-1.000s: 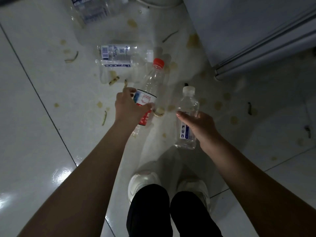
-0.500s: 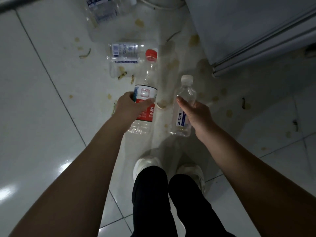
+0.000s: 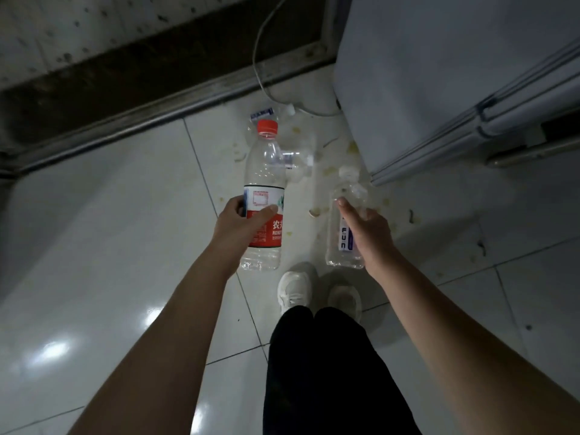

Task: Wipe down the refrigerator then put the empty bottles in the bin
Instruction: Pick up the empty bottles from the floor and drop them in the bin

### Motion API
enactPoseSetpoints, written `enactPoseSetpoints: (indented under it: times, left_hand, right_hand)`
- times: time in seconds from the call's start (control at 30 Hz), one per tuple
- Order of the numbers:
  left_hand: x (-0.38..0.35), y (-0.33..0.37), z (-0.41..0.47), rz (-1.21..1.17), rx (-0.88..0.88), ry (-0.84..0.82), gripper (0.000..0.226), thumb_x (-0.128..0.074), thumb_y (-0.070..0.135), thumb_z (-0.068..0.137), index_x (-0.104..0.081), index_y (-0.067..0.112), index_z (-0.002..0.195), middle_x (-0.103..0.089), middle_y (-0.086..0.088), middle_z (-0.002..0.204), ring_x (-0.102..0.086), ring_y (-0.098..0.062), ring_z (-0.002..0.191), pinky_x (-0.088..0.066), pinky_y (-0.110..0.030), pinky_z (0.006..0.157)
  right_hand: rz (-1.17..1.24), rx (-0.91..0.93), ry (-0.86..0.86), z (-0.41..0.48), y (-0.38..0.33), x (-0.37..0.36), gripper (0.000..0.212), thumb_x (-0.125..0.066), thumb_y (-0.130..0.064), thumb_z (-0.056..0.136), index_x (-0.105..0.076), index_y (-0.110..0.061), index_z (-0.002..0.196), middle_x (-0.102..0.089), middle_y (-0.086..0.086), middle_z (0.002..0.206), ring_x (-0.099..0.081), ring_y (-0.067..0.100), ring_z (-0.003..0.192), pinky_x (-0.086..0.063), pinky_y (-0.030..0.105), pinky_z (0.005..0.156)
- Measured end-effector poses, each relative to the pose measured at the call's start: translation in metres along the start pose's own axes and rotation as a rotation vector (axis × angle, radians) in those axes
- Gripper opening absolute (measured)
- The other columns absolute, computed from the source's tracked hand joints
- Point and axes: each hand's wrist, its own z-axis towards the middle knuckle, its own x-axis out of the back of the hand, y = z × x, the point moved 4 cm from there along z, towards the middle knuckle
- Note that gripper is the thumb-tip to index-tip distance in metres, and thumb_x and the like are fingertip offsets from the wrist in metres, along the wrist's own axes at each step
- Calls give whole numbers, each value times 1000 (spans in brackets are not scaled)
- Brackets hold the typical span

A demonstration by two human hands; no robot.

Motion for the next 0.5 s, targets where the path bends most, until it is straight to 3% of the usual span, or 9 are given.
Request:
enactPoseSetpoints:
  times: [0.13, 0.33, 0.5]
  left_hand:
    - [13, 46, -84, -40, -16, 25, 46, -70, 28, 80, -50, 18, 120, -62, 3, 102, -63, -10, 87, -50, -25, 69]
    - [26, 107, -187, -41, -115, 22, 39, -69, 26, 81, -52, 18, 115, -64, 2, 99, -64, -12, 86, -51, -25, 68]
    - [35, 157, -255, -14, -200, 37, 38, -68, 31, 81, -53, 18, 112, -65, -1, 99, -65, -16, 87, -51, -28, 70]
  right_hand:
    - [-28, 61, 3, -72, -52, 35, 50, -51, -55, 87, -39, -14, 62, -44, 8, 62, -46, 21, 61, -39, 34, 60]
    - [90, 86, -40, -157, -118, 89, 49, -53, -59, 84, -53, -10, 83, -50, 12, 69, -51, 21, 65, -44, 33, 65]
    - [161, 122, -57, -221, -162, 124, 42, -58, -51, 85, -52, -11, 74, -51, 7, 64, -52, 20, 61, -44, 32, 65]
